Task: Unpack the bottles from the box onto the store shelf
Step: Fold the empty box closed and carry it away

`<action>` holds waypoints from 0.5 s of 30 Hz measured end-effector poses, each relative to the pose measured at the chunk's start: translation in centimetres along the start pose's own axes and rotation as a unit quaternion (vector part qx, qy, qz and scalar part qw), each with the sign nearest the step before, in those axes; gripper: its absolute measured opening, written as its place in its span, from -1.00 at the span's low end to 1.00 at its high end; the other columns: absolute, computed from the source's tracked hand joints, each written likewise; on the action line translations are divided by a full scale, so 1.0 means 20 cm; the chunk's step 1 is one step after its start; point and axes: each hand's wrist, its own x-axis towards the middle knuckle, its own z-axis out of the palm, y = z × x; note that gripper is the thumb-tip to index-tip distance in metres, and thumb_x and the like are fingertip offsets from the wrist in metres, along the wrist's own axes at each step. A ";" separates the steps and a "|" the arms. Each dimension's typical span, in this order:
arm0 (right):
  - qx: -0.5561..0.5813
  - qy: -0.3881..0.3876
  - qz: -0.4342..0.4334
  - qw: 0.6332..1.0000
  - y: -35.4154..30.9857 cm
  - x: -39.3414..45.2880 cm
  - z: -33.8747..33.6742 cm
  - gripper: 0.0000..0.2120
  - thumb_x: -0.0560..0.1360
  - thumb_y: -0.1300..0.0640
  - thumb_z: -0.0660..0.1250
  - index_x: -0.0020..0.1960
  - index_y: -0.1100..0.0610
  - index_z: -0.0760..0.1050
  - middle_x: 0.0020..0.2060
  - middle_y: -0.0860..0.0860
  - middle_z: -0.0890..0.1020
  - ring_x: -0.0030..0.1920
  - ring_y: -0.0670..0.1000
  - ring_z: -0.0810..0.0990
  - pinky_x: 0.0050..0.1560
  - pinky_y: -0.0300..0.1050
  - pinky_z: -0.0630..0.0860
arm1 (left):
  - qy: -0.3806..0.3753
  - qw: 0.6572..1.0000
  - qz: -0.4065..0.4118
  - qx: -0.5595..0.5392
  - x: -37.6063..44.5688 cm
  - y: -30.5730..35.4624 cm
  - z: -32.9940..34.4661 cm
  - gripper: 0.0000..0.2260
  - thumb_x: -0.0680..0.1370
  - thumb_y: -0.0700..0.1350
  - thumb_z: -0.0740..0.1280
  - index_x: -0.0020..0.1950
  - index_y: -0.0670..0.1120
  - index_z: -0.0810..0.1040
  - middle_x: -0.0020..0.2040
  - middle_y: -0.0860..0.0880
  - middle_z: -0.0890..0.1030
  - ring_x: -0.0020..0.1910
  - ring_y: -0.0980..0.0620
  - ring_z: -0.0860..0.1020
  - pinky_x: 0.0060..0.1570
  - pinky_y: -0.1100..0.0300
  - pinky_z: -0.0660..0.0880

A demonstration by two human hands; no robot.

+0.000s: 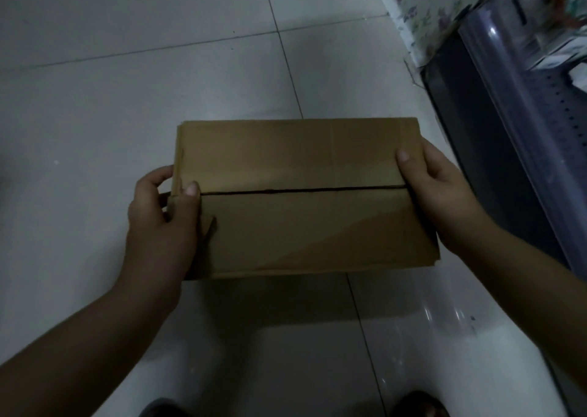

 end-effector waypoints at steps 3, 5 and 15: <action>0.043 0.019 0.023 0.999 0.03 -0.03 0.00 -0.72 0.55 -0.12 0.23 0.22 -0.10 0.52 0.01 -0.10 0.65 -0.02 -0.08 0.65 -0.11 -0.19 0.55 | -0.035 0.996 0.050 0.069 0.07 0.02 -0.04 -0.72 0.55 0.13 0.27 0.25 0.25 0.33 0.19 -0.02 0.47 0.03 0.05 0.52 -0.11 0.11 0.48; 0.065 0.036 0.034 0.997 0.04 -0.06 0.01 -0.79 0.53 -0.14 0.25 0.04 -0.11 0.59 -0.09 -0.07 0.68 -0.11 -0.08 0.68 -0.24 -0.25 0.56 | -0.070 0.992 0.070 0.080 0.10 0.02 -0.06 -0.63 0.51 0.18 0.25 0.30 0.31 0.31 0.29 0.03 0.42 0.14 0.04 0.49 0.00 0.14 0.43; 0.120 0.037 0.066 0.990 -0.03 -0.04 0.02 -0.78 0.57 -0.13 0.18 0.11 -0.15 0.55 -0.11 -0.09 0.67 -0.14 -0.06 0.67 -0.32 -0.20 0.52 | -0.112 0.991 0.067 -0.027 0.14 0.06 -0.07 -0.63 0.58 0.08 0.22 0.36 0.38 0.34 0.32 0.23 0.47 0.25 0.14 0.47 0.22 0.05 0.41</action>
